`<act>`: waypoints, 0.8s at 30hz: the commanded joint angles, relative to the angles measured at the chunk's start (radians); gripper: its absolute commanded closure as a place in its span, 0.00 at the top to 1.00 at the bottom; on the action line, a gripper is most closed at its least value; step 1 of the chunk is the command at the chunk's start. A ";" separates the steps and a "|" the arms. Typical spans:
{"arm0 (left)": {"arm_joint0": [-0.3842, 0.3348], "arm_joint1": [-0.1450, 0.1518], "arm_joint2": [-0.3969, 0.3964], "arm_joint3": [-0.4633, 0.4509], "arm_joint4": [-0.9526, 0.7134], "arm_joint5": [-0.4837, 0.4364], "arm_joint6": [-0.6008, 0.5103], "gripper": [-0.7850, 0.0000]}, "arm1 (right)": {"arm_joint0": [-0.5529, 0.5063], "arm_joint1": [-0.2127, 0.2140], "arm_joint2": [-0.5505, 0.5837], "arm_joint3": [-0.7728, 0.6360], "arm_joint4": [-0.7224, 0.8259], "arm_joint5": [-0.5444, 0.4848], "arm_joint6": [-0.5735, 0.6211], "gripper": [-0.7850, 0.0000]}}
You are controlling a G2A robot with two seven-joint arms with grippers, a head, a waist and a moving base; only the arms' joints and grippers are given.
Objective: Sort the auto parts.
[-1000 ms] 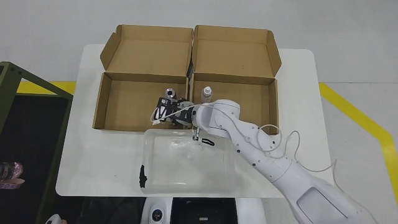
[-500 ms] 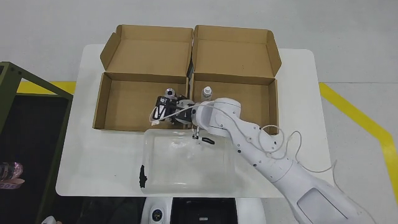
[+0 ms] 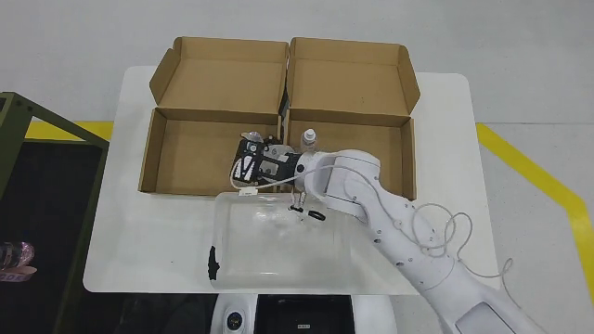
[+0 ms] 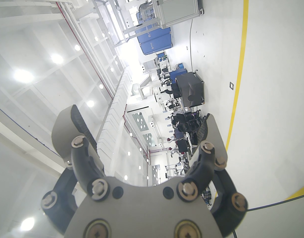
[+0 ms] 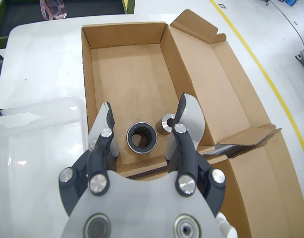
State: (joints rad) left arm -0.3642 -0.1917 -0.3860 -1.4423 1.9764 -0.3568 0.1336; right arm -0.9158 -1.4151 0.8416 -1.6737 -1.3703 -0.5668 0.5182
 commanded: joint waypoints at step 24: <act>0.000 0.000 0.000 0.000 0.000 0.000 0.000 1.00 | -0.501 0.123 0.446 -0.474 -0.077 -0.155 -0.186 0.83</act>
State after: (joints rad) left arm -0.3642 -0.1916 -0.3860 -1.4423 1.9764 -0.3568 0.1336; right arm -1.3948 -1.2960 1.2699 -2.1404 -1.4417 -0.7206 0.3498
